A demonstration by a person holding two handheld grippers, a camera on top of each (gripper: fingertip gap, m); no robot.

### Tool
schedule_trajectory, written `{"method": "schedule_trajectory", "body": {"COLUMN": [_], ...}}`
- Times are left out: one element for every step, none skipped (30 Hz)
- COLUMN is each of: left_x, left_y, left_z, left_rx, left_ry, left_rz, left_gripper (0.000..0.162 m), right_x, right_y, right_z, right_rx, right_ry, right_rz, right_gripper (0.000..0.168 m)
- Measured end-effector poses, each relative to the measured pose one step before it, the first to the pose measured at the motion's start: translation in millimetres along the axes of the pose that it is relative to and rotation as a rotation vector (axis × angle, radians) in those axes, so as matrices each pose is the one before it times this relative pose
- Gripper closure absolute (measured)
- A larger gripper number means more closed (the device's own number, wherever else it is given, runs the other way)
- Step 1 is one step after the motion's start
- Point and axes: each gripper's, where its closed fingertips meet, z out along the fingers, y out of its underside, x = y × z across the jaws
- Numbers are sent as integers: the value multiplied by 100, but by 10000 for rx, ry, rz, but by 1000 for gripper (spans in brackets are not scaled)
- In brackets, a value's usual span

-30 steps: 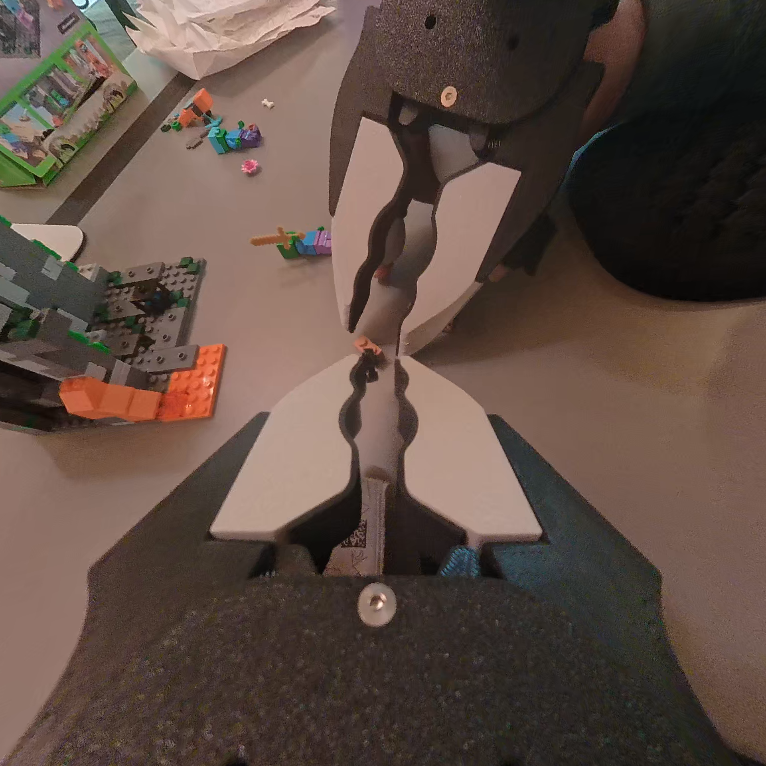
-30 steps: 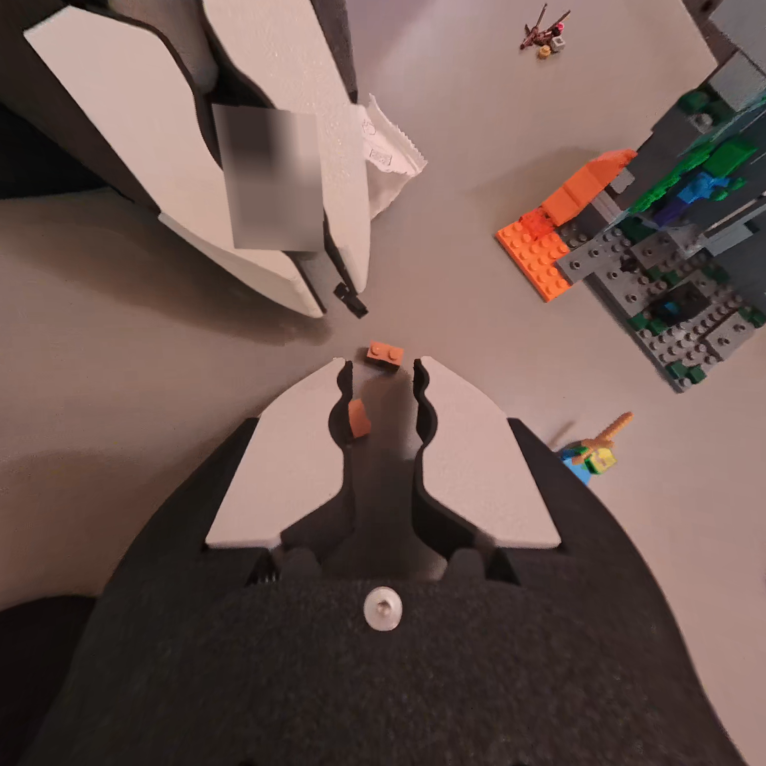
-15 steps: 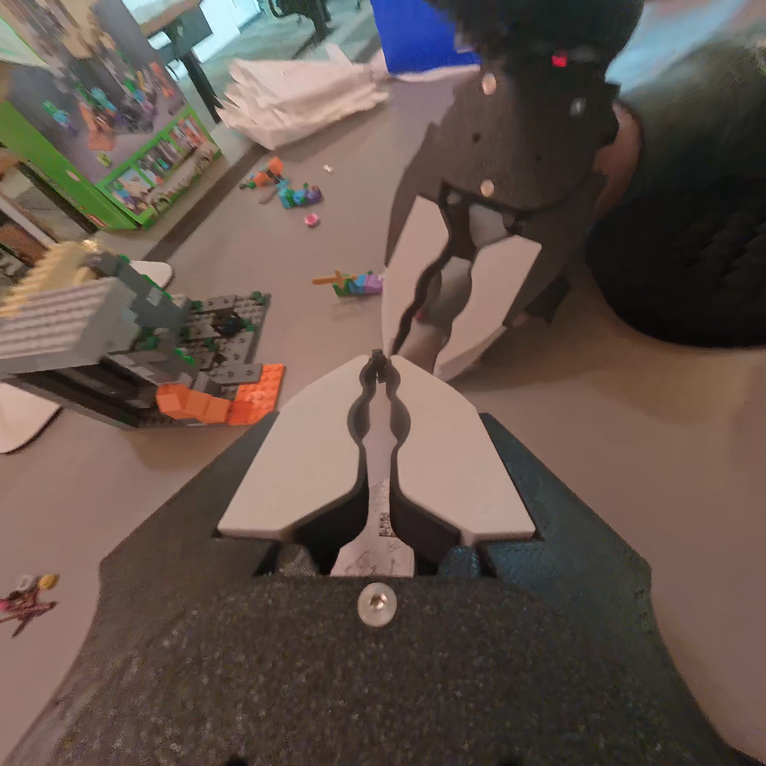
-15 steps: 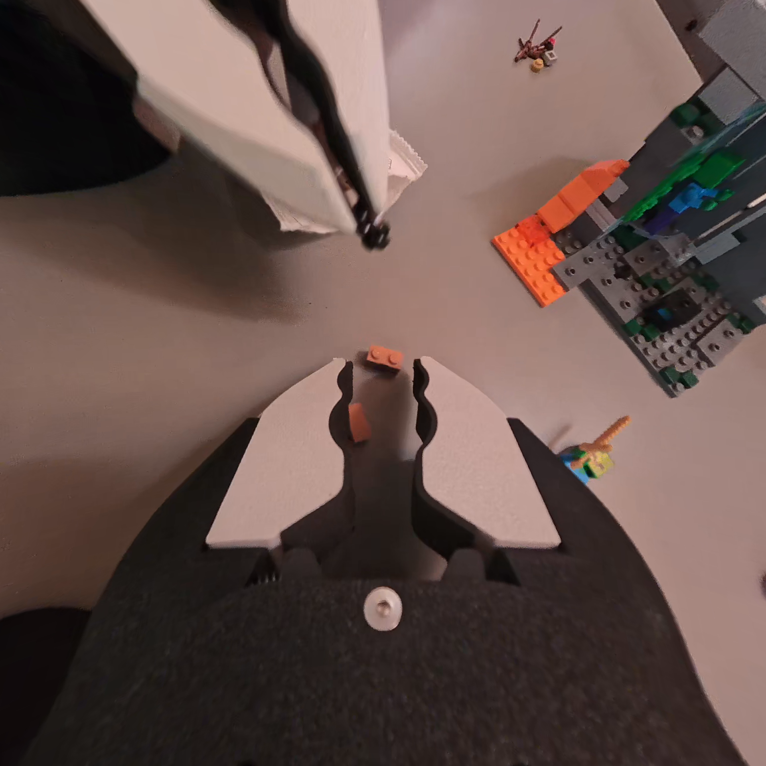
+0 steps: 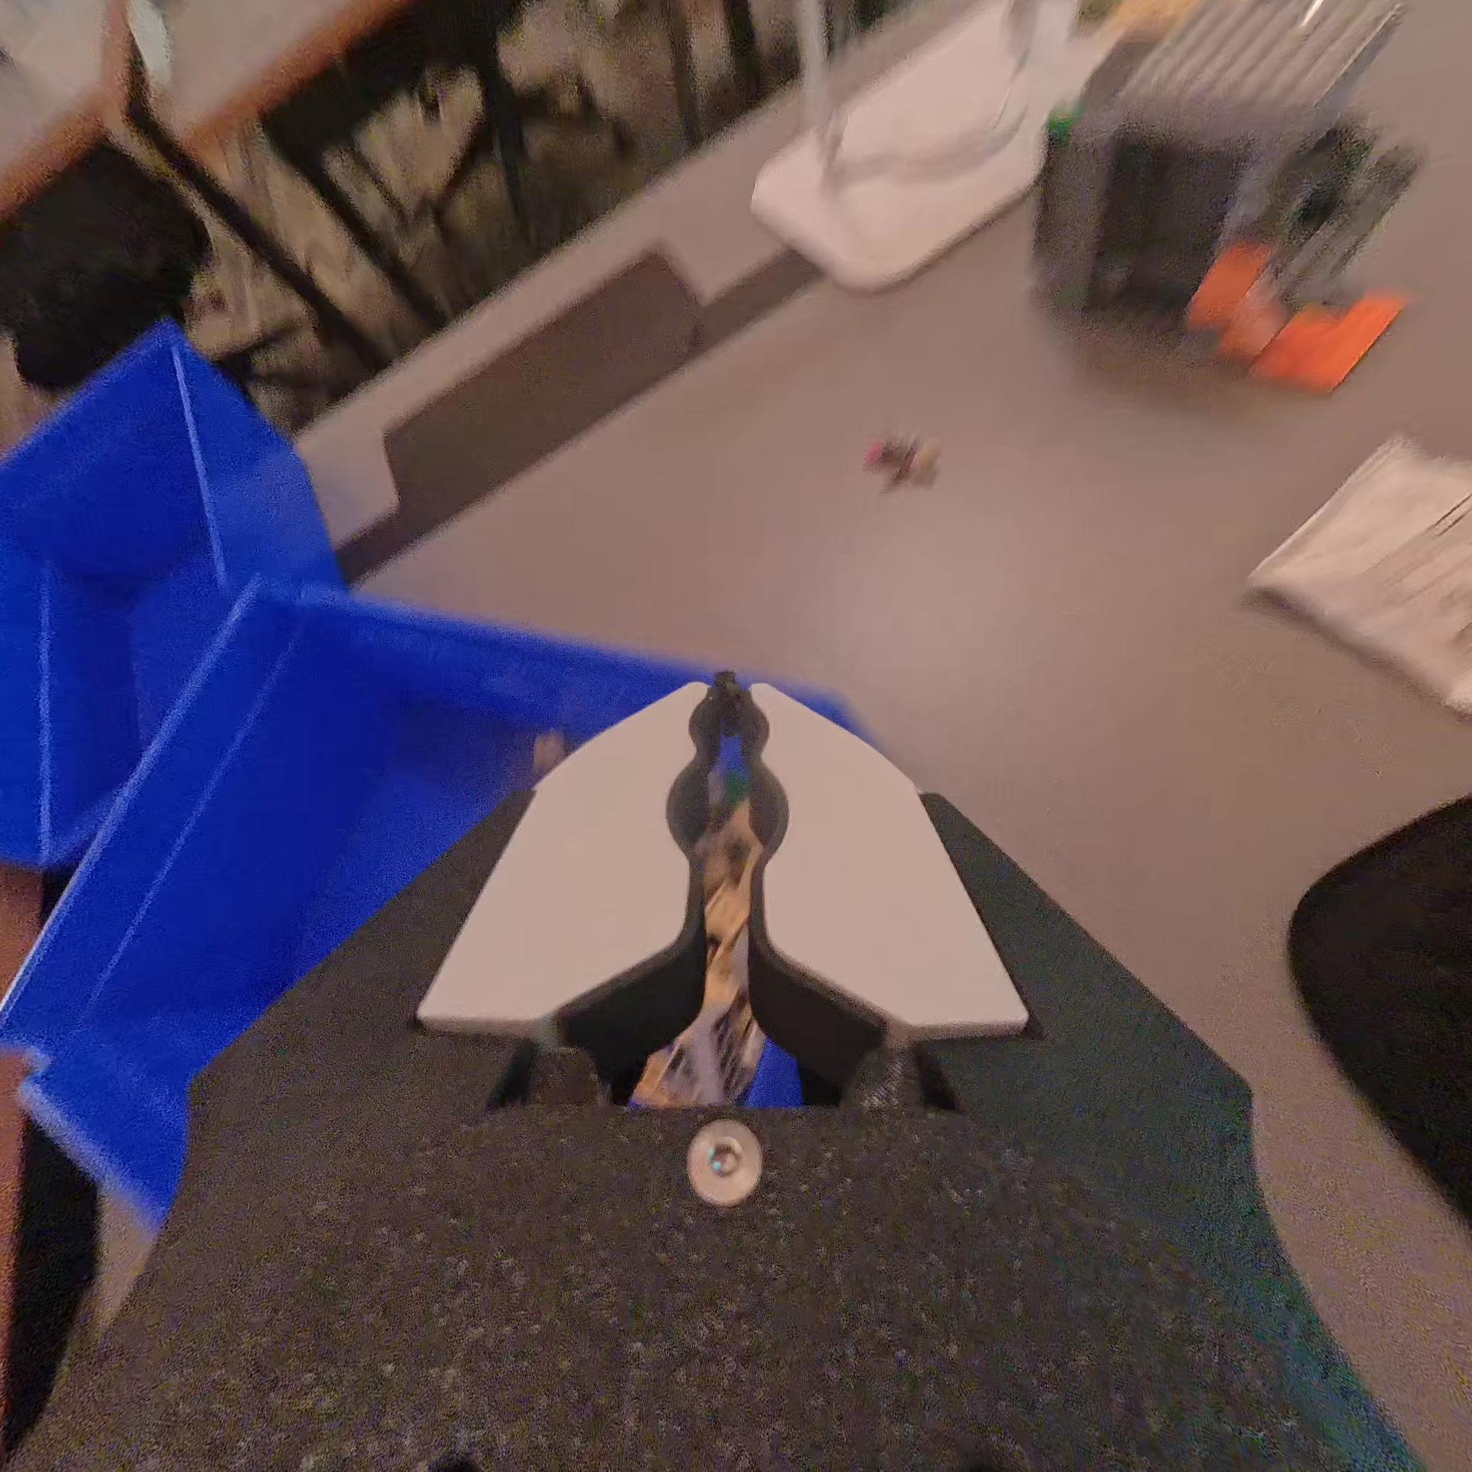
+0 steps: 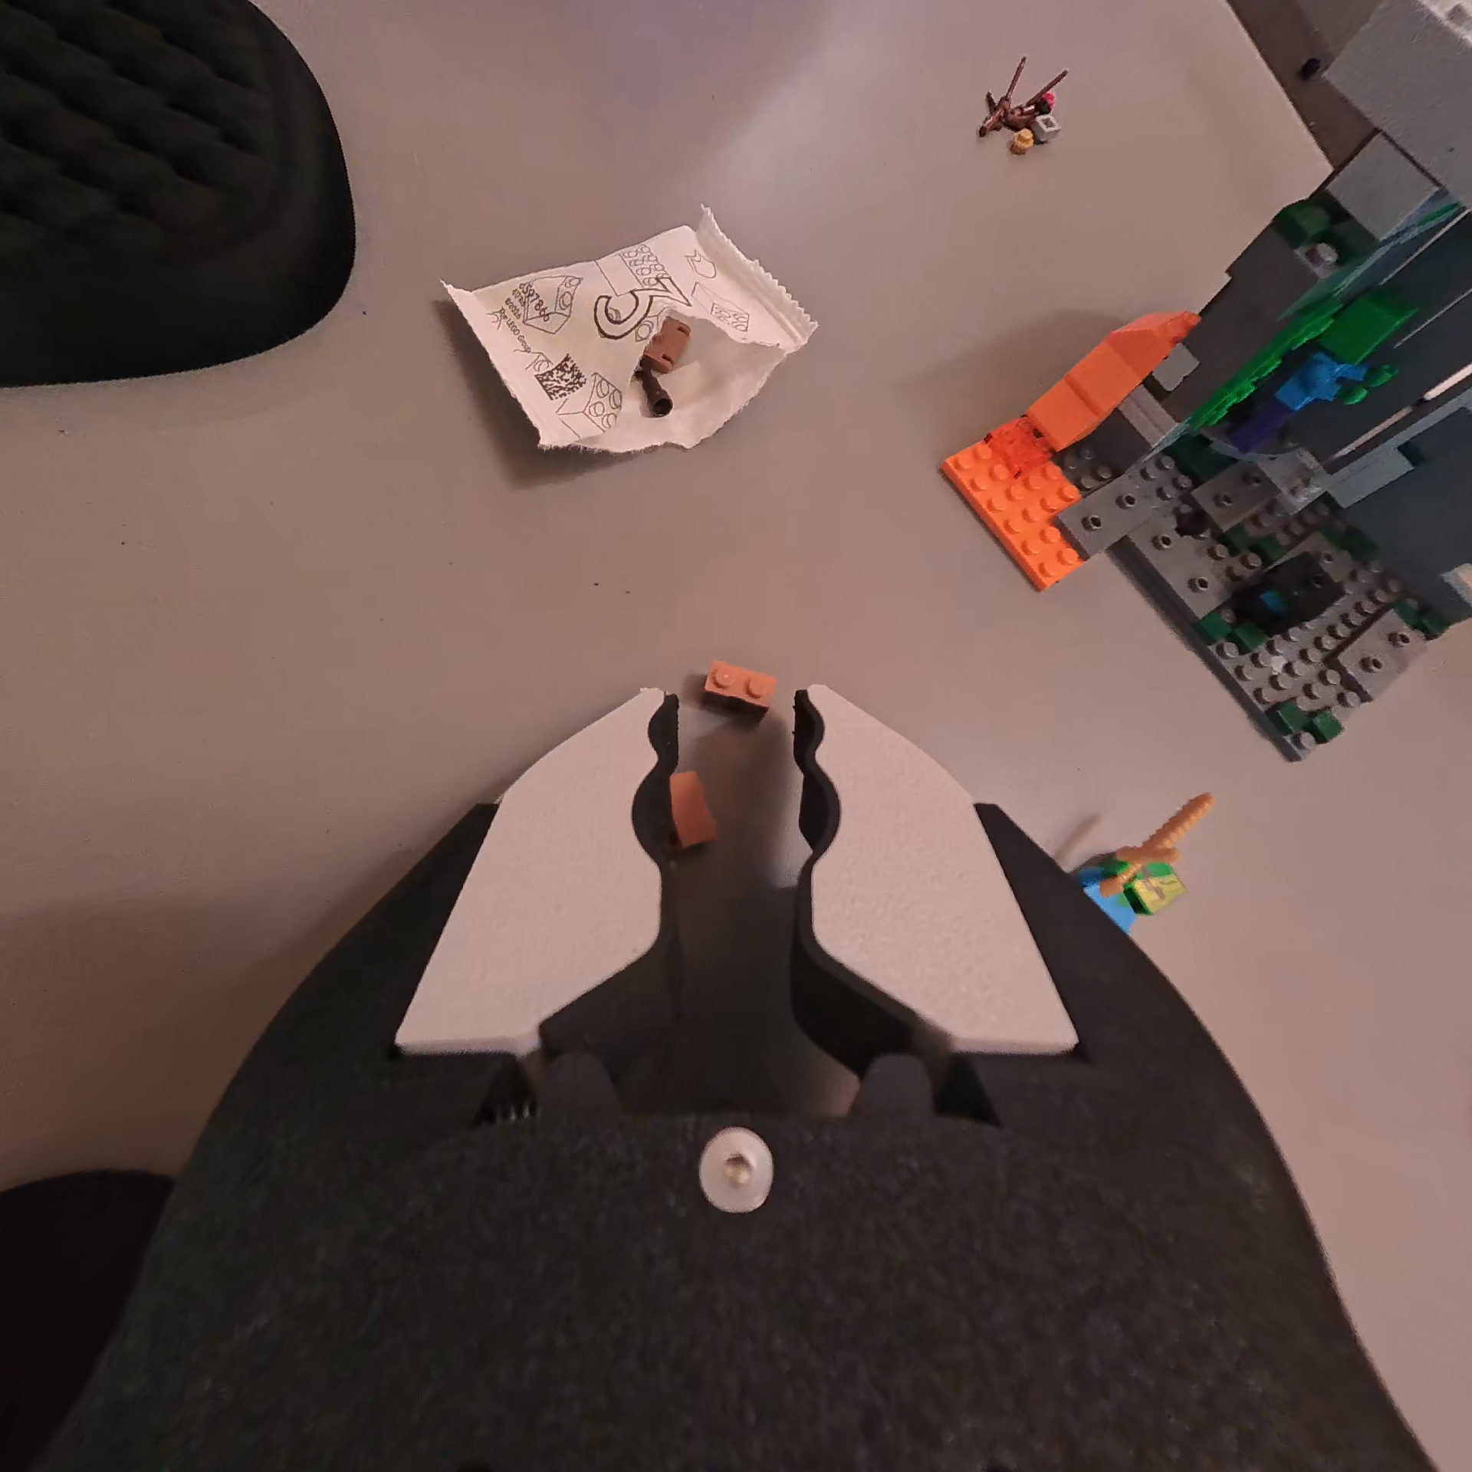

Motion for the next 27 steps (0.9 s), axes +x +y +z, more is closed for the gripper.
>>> {"method": "schedule_trajectory", "body": {"left_x": [-822,-502,-277,263,310,279,339,407,429,214,68,73,-6,24,-60,-222,-143,-89,-166,-127,-123,-161,-137,-93,-86,88,346], "left_y": [1831,1777,1416,1209,977,523,121,-224,-477,-575,-625,-701,-733,-667,-589,-509,-414,-457,-480,-397,-340,-351,-267,-167,-161,-206,-309], "left_z": [-116,78,218,345,454,483,429,350,275,200,165,102,51,27,12,-14,-55,-97,-140,-156,-148,-164,-155,-135,-135,-129,-107], "left_rx": [-831,-793,-572,-472,-438,-248,-83,37,133,137,129,172,207,184,167,137,115,174,224,188,165,199,146,71,68,78,90], "left_ry": [158,179,153,394,323,207,166,173,156,27,-19,27,-6,25,-34,-144,-75,-49,-109,-83,-86,-135,-133,-96,-106,-32,61], "left_rz": [88,192,271,347,207,214,217,207,248,213,152,126,121,152,188,170,125,78,14,-21,-12,11,3,-7,-12,-19,-25], "left_gripper": [158,158,158,158,158,158,158,157,154,152,151,148,146,145,142,140,139,138,138,137,137,137,137,136,137,137,138], "right_x": [3,2,14,3,4,-3,-7,-10,3,-3,8,-2,3,19,15,11,17,14,-4,-5,-3,1,4,-4,17,7,22], "right_y": [8,-5,-6,1,-6,-2,-17,-6,-5,-2,1,6,21,22,27,28,26,19,10,-4,-1,-2,-1,1,3,8,12], "right_z": [2,2,-9,-5,2,-9,4,-8,-4,-9,-8,-16,-18,-30,-39,-40,-32,-25,-22,-7,9,-2,1,-4,2,-2,5], "right_rx": [10,8,8,9,9,12,13,11,9,12,9,6,5,3,5,3,0,0,3,3,2,2,1,-1,-2,-7,-10], "right_ry": [-1,0,-1,-1,-1,0,2,5,5,3,4,8,9,11,13,11,12,11,9,9,7,4,3,5,9,9,2], "right_rz": [10,13,15,15,9,-3,-14,-13,-4,3,3,-4,-6,-6,-7,-5,-2,-3,-10,-17,-15,-7,-1,2,6,19,27], "right_gripper": [140,140,140,140,140,140,141,141,141,141,141,141,141,142,142,142,142,142,142,142,143,143,143,143,143,143,143]}}
